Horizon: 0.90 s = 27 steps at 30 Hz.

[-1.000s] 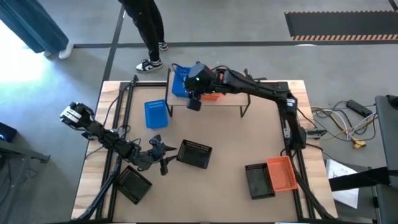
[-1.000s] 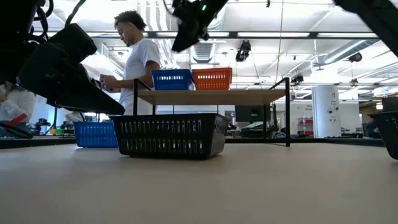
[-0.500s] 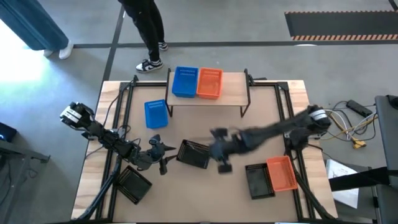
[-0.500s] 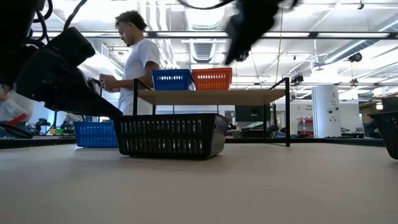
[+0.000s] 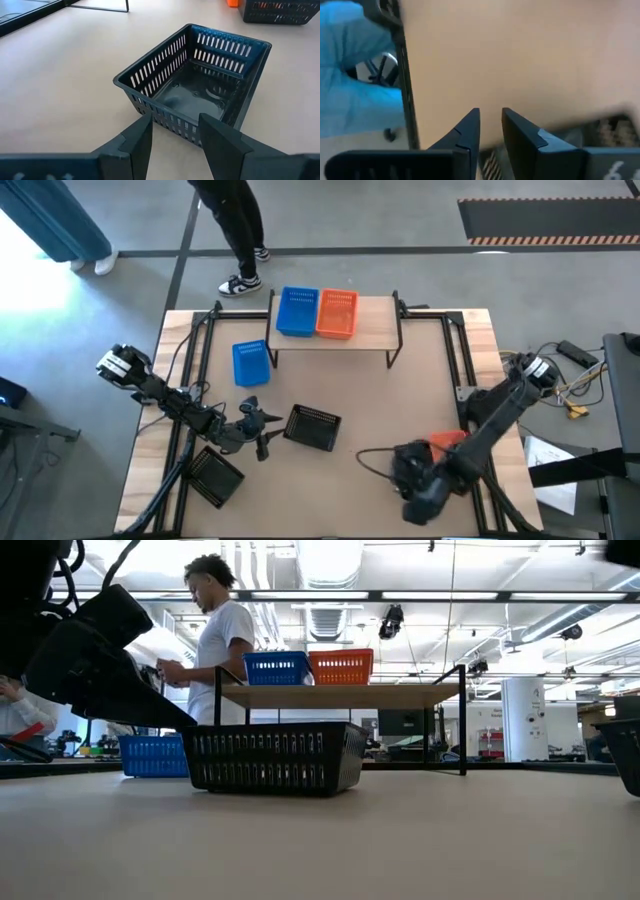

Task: Stack baskets on shelf by color
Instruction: Put the right black basket on the shelf

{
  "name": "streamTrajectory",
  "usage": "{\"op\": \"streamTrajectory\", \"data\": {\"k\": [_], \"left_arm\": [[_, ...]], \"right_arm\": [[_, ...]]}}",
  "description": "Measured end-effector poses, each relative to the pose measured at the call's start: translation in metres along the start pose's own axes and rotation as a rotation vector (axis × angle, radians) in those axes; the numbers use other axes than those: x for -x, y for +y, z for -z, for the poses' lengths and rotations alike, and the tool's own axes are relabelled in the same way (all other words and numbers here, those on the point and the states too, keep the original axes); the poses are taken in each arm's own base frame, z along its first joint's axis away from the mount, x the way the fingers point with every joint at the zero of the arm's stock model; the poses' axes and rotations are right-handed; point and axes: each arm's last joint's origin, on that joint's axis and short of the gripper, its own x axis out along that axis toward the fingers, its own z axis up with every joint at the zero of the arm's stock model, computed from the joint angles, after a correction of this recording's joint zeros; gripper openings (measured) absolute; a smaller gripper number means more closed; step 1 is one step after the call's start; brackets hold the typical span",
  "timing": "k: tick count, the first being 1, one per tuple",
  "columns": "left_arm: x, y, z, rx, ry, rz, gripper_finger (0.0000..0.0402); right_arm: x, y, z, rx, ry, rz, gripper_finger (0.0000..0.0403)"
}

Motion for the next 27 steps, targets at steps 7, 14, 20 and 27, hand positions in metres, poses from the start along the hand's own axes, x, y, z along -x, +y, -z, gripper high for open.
{"op": "streamTrajectory", "data": {"k": [7,14,20,27], "left_arm": [[0.0,0.0,0.0,0.008,-0.001,-0.002,0.0145],[0.0,0.0,-0.001,0.031,-0.003,-0.003,0.0145],[-0.001,-0.002,-0.003,0.041,-0.009,-0.001,0.0145],[-0.001,-0.004,-0.006,0.048,-0.016,0.002,0.0145]], "right_arm": [[-0.006,0.009,0.051,-0.021,0.12,0.058,0.0151],[-0.036,0.012,0.078,0.151,0.189,0.146,0.0182],[-0.067,0.012,0.078,0.226,0.213,0.242,0.01],[-0.06,0.024,0.032,0.298,-0.043,0.287,0.0013]]}}
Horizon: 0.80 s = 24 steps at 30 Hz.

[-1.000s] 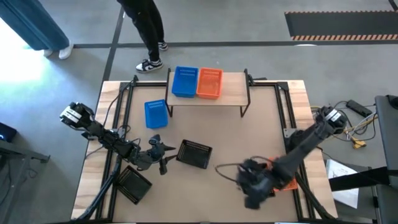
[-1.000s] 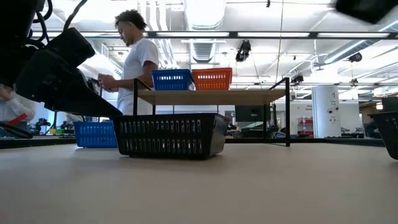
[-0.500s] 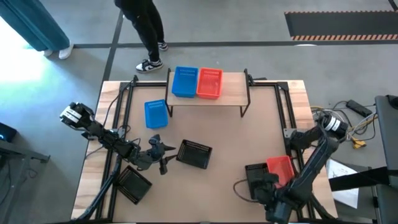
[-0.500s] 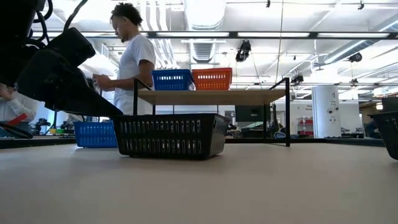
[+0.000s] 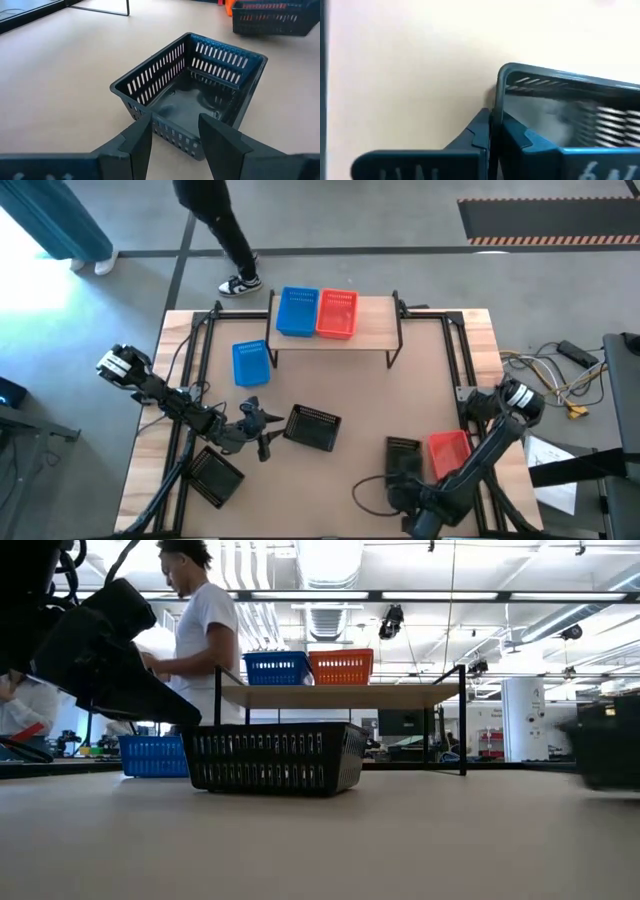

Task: Stack baskets on shelf by color
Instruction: Put the right black basket on the shelf

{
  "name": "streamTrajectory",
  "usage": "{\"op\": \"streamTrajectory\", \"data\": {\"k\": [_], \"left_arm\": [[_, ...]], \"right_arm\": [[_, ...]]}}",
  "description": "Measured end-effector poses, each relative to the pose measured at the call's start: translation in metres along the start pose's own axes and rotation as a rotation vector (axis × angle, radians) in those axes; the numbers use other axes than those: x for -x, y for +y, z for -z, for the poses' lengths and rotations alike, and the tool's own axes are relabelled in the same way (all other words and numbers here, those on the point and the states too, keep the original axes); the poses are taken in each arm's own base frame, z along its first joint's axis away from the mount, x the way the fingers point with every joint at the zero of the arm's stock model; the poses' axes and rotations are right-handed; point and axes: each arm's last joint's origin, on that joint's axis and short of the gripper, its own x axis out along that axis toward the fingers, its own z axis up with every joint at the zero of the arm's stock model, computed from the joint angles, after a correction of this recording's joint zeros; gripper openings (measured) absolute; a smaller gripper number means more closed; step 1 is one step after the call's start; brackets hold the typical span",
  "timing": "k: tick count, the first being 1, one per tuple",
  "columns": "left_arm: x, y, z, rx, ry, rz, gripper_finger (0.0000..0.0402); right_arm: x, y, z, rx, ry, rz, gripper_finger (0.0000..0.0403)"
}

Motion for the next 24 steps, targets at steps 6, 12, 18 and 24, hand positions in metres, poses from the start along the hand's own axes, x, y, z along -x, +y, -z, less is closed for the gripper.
{"op": "streamTrajectory", "data": {"k": [6,12,18,24], "left_arm": [[0.0,0.0,0.0,0.001,0.0,0.0,0.0145],[0.0,0.0,0.0,0.001,0.0,0.0,0.0145],[0.0,0.0,0.0,0.001,0.0,0.0,0.0145],[0.0,-0.001,-0.002,0.014,-0.013,0.007,0.0145]], "right_arm": [[0.037,-0.053,-0.057,0.115,-0.332,0.273,0.0009],[0.063,-0.175,-0.103,0.095,-0.264,0.265,0.0009],[0.067,-0.305,-0.107,0.024,-0.194,0.179,0.0009],[0.062,-0.378,-0.093,0.066,-0.163,0.148,0.0009]]}}
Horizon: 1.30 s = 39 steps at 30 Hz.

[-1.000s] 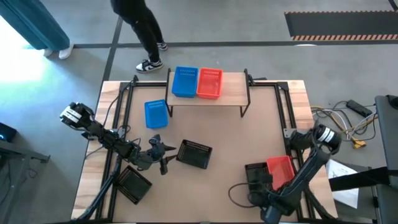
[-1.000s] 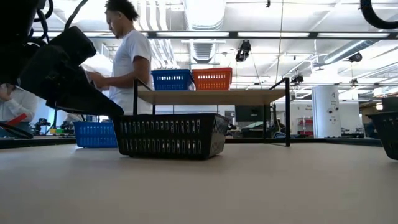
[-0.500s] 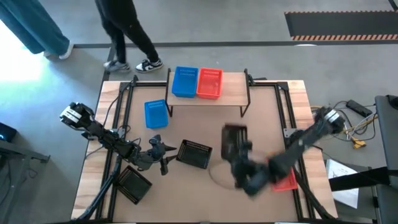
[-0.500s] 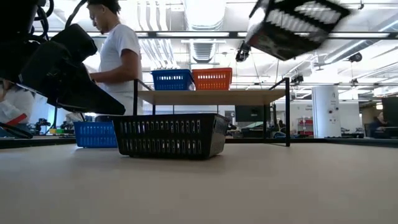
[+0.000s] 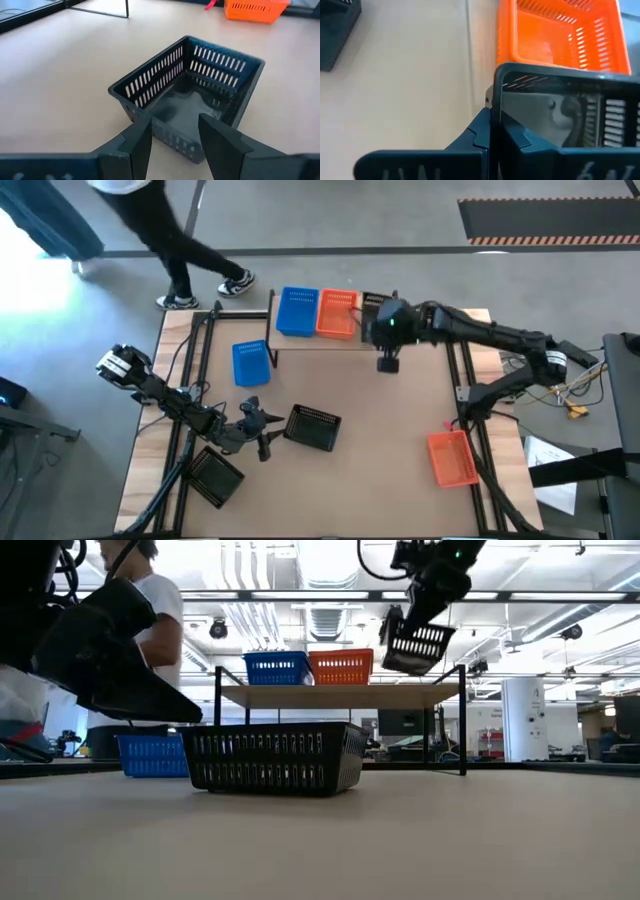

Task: Stack baskets on shelf by color
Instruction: Put the right black basket on the shelf, then move the right black basket to the middle of the table

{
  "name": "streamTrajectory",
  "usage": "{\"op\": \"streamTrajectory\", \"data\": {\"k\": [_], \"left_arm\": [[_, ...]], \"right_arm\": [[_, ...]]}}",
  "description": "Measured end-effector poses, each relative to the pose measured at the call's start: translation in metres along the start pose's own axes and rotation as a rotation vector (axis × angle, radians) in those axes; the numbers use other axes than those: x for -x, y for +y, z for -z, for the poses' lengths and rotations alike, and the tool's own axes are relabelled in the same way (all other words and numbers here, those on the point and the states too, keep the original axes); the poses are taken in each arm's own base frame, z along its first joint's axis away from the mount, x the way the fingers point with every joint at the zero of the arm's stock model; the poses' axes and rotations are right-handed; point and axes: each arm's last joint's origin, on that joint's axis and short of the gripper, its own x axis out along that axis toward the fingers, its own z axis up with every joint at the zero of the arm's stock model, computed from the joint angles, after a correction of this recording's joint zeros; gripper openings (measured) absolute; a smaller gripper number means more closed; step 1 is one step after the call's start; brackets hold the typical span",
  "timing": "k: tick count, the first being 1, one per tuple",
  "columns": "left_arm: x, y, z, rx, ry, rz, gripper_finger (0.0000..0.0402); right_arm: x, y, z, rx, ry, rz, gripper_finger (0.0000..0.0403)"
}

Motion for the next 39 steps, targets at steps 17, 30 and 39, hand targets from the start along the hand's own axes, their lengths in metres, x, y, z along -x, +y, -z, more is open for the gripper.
{"op": "streamTrajectory", "data": {"k": [17,30,39], "left_arm": [[-0.002,0.0,-0.016,-0.008,-0.137,-0.028,0.0145],[-0.002,0.013,0.003,0.159,-0.002,-0.123,0.0145],[-0.002,0.023,0.022,0.258,0.18,-0.173,0.0145]], "right_arm": [[-0.012,-0.027,0.006,-0.011,0.182,-0.07,0.0122],[-0.003,0.112,0.017,0.027,-0.246,-0.312,0.0135],[-0.058,0.207,0.041,0.122,-0.511,-0.456,0.011]]}}
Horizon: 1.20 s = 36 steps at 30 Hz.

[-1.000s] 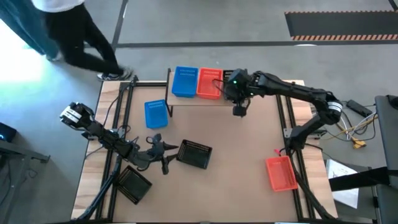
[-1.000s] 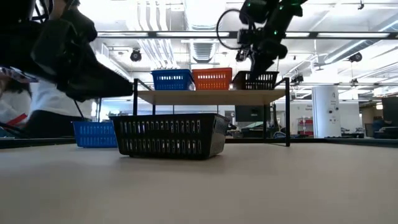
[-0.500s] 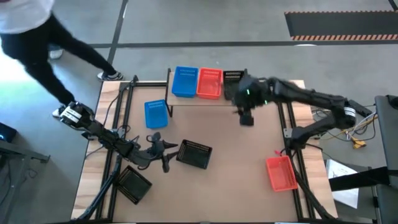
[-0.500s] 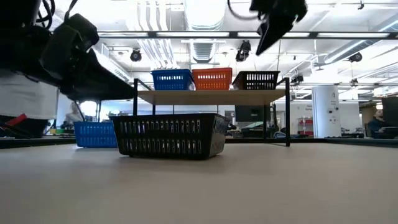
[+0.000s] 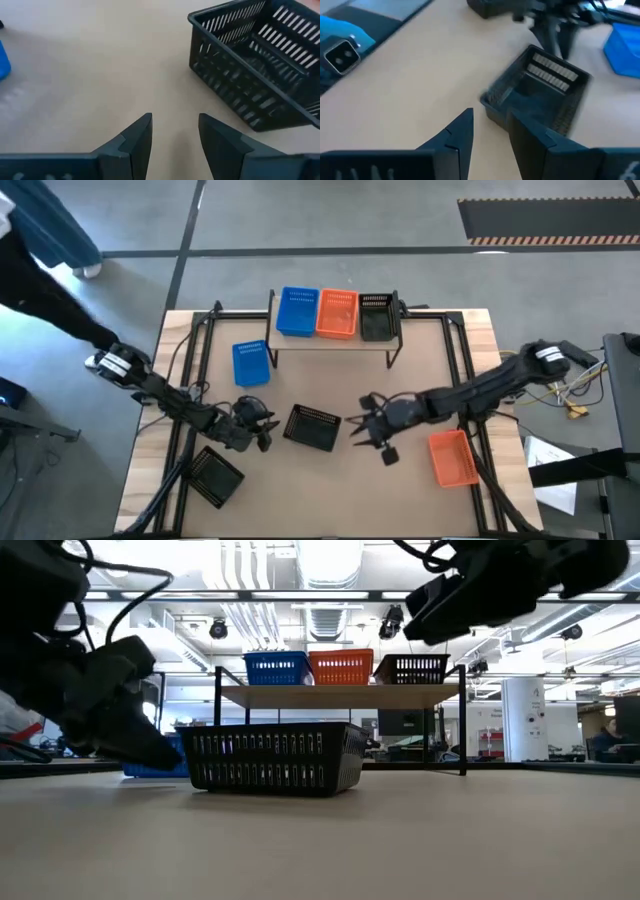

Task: Stack baskets on shelf by color
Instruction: Move the right black basket to the middle of the table, then stack the left black basket on top of the black basket on the shelf

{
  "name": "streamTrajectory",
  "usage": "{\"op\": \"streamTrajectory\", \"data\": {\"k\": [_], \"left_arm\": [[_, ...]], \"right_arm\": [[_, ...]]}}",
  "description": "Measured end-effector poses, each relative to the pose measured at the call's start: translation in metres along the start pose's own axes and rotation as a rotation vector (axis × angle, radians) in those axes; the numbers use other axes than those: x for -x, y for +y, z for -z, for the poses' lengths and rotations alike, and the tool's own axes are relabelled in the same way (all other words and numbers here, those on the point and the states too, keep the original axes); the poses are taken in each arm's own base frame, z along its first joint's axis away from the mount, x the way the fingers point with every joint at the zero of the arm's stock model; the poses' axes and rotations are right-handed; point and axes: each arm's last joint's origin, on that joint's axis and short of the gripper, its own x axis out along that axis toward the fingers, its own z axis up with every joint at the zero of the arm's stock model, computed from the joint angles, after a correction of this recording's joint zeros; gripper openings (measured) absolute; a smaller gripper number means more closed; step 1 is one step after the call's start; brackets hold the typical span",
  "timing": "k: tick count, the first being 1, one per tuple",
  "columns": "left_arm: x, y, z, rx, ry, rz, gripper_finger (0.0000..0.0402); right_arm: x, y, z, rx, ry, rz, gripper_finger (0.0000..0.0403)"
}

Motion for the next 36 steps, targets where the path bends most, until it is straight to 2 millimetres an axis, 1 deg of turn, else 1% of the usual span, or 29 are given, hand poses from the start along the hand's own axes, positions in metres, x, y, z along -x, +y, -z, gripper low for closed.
{"op": "streamTrajectory", "data": {"k": [3,7,11,14,18,21,24,26,28,30,33,36], "left_arm": [[-0.004,-0.002,-0.001,0.004,-0.006,-0.007,0.0145],[-0.015,-0.003,-0.003,-0.041,-0.023,-0.029,0.0145],[-0.035,-0.008,-0.013,-0.129,-0.075,-0.039,0.0145],[-0.054,-0.015,-0.028,-0.219,-0.104,0.005,0.0145],[-0.081,-0.03,-0.051,-0.421,-0.132,0.15,0.0145],[-0.1,-0.038,-0.073,-0.486,-0.19,0.131,0.0145],[-0.111,-0.041,-0.099,-0.539,-0.233,0.083,0.0145],[-0.109,-0.044,-0.116,-0.573,-0.246,0.067,0.0145],[-0.097,-0.049,-0.133,-0.602,-0.244,0.06,0.0145],[-0.082,-0.054,-0.15,-0.615,-0.23,0.065,0.0145],[-0.054,-0.067,-0.163,-0.658,-0.165,0.126,0.0145],[-0.031,-0.087,-0.165,-0.688,-0.136,0.196,0.0145]], "right_arm": [[-0.017,0.005,0.006,-0.005,-0.016,0.005,0.0103],[-0.036,0.007,0.014,-0.001,0.048,-0.005,0.0094],[-0.044,0.008,0.012,-0.006,0.106,-0.014,0.0086],[-0.04,0.011,0.006,-0.021,0.166,-0.01,0.0078],[-0.023,0.02,-0.002,-0.031,0.272,0.054,0.0066],[-0.009,0.032,-0.005,-0.069,0.323,0.105,0.006],[0.003,0.048,-0.003,-0.146,0.33,0.191,0.0058],[0.007,0.062,0.006,-0.203,0.33,0.257,0.0058],[0.009,0.078,0.016,-0.258,0.305,0.316,0.0058],[0.01,0.094,0.031,-0.294,0.289,0.381,0.0058],[0.009,0.114,0.05,-0.324,0.22,0.471,0.0059],[0.005,0.125,0.066,-0.313,0.15,0.57,0.0059]]}}
